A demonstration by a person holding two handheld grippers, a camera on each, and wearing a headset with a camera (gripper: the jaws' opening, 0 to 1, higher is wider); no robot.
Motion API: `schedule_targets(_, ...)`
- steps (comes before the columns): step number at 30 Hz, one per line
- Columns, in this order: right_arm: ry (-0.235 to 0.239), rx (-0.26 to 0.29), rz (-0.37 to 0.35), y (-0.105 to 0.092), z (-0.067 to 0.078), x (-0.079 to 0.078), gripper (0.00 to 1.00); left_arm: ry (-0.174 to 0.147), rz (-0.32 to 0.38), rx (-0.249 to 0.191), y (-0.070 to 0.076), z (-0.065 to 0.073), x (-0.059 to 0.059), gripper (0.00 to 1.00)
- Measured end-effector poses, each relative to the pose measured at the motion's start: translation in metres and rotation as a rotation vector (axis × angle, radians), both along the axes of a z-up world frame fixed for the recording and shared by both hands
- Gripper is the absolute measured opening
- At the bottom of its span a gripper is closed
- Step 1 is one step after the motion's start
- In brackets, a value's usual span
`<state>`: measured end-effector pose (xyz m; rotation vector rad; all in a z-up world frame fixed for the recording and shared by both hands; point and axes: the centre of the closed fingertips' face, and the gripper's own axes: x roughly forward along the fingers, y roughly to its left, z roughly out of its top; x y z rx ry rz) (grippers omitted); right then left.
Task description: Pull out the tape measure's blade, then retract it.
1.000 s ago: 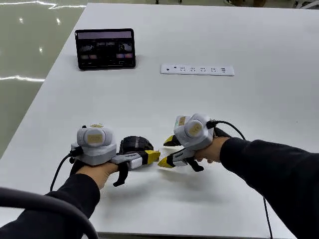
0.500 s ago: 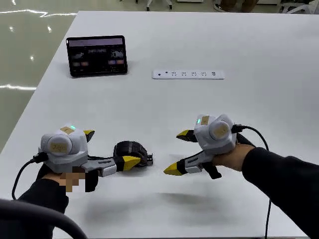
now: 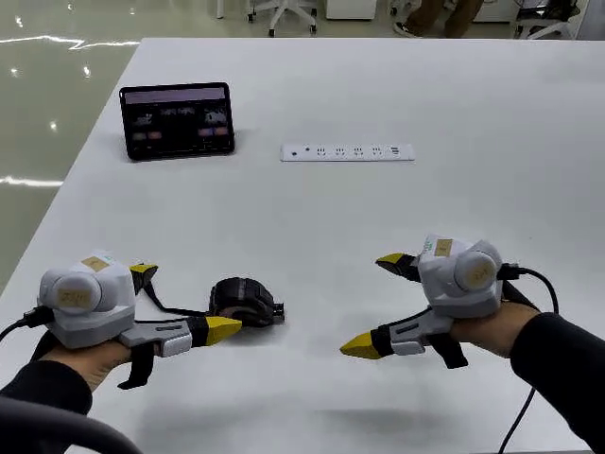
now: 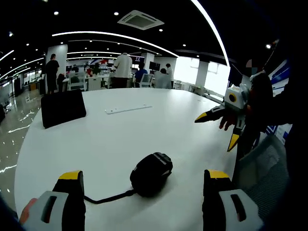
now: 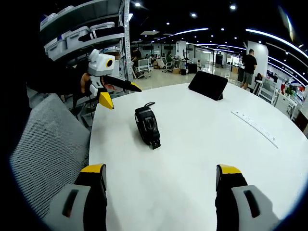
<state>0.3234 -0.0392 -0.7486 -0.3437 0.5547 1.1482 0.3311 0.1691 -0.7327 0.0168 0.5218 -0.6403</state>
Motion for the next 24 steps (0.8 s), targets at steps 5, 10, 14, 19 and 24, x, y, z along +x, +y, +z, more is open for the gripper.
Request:
schedule_targets(5,-0.013,-0.006,-0.043,-0.022,0.001,-0.005,0.99,-0.005,-0.002,0.025,0.009,0.003,-0.008,1.0)
schedule_targets(10,-0.021,-0.02,-0.1,-0.051,-0.001,-0.007,1.0,-0.025,0.027,0.036,0.023,0.009,-0.013,0.96)
schedule_targets(14,-0.034,-0.054,-0.133,-0.078,-0.002,-0.007,1.0,-0.016,0.032,0.026,0.03,0.008,-0.017,0.99)
schedule_targets(19,-0.055,-0.055,-0.214,-0.117,0.004,-0.002,1.0,-0.005,0.034,0.04,0.04,0.005,-0.027,1.0)
schedule_targets(24,-0.067,-0.113,-0.266,-0.149,0.005,-0.006,1.0,0.019,0.041,0.057,0.051,-0.003,-0.038,1.0)
